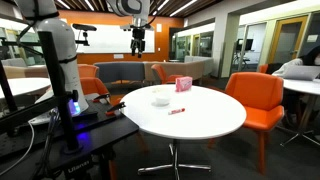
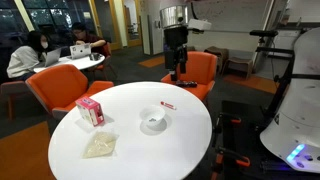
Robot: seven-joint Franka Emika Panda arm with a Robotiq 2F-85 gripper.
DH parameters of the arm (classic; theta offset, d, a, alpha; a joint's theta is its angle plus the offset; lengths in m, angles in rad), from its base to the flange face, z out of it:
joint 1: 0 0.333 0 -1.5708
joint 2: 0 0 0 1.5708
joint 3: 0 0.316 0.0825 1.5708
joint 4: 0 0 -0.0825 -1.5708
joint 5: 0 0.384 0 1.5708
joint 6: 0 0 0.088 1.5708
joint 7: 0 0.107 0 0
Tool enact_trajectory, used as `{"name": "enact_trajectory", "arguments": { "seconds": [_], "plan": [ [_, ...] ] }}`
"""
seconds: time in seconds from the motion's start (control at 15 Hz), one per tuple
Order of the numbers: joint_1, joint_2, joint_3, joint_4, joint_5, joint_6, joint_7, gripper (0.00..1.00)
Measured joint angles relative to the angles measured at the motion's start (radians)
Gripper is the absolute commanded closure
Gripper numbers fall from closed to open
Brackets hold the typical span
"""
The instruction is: Put the marker in the bowl
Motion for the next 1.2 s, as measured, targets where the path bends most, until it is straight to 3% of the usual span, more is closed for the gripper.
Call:
{"name": "enact_trajectory", "arguments": {
  "seconds": [0.67, 0.93, 1.2],
  "plan": [
    [-0.004, 0.002, -0.001, 0.000, -0.004, 0.009, 0.001, 0.00],
    [-0.074, 0.073, -0.027, 0.001, -0.060, 0.201, 0.017, 0.00],
    [-0.153, 0.238, -0.085, 0.011, -0.154, 0.426, 0.019, 0.00]
  ]
}}
